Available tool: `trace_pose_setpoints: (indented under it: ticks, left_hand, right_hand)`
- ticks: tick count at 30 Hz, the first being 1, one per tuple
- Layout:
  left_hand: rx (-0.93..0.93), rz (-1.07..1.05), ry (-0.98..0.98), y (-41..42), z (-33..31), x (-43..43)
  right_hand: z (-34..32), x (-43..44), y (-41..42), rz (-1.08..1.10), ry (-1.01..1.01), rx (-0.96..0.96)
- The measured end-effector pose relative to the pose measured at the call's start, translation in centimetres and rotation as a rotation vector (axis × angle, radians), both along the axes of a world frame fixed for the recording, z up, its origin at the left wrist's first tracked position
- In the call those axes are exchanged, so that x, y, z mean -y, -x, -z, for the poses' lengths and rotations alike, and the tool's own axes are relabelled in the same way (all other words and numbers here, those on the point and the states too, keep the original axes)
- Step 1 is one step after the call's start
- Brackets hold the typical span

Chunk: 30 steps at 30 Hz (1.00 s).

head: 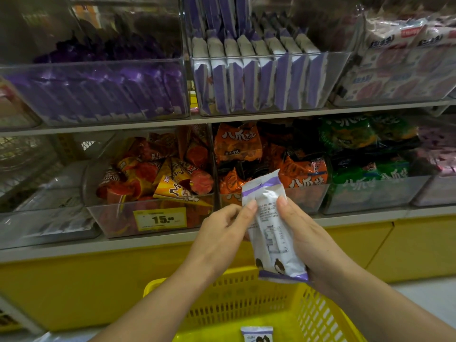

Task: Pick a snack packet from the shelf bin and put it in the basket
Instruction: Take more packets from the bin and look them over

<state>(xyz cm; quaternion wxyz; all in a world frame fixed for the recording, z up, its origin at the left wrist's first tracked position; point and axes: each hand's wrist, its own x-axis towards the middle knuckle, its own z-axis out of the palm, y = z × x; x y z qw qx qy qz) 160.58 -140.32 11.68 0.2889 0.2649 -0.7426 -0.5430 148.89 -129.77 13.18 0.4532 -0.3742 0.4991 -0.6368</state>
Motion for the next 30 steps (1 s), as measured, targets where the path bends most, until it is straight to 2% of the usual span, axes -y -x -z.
trace_pose_setpoints:
  ticks: [4, 6, 8, 12, 16, 18, 21, 24, 28, 30]
  left_hand:
    - [0.042, 0.191, -0.188, 0.2, -0.3, -0.3]
    - [0.024, 0.241, -0.199, 0.3, -0.1, -0.7]
    - [-0.024, 0.208, -0.159, 0.4, -0.2, -1.0]
    - [-0.080, 0.051, -0.106, 0.2, -1.3, -1.0]
    - [-0.172, -0.028, 0.052, 0.1, -4.6, -0.8]
    - [-0.222, -0.031, 0.117, 0.4, -7.2, -1.3]
    - [-0.260, -0.058, 0.240, 1.2, -11.9, -2.1]
    - [-0.329, -0.043, 0.334, 2.4, -16.2, -2.8]
    - [-0.344, 0.097, 0.424, 5.1, -20.9, -3.3]
    - [-0.366, 0.185, 0.402, 6.7, -22.5, -2.8]
  right_hand:
    - [-0.4, 0.3, 1.3, 0.151, -0.075, 0.265]
    - [-0.7, 0.3, 1.8, 0.246, -0.092, 0.259]
    - [-0.9, 0.4, 2.0, 0.277, -0.055, 0.093]
    - [-1.7, -0.2, 2.4, 0.399, 0.010, -0.487]
    - [-4.8, -1.7, 2.2, 0.258, 0.076, -1.196]
    - [-7.2, -2.0, 2.1, 0.269, 0.097, -1.402]
    - [-12.0, -2.4, 2.2, 0.350, 0.204, -1.527]
    - [-15.9, -2.6, 2.9, 0.359, 0.275, -1.537]
    - [-19.8, -2.5, 5.0, 0.439, 0.344, -1.569]
    - [-21.5, -2.1, 6.6, 0.478, 0.374, -1.602]
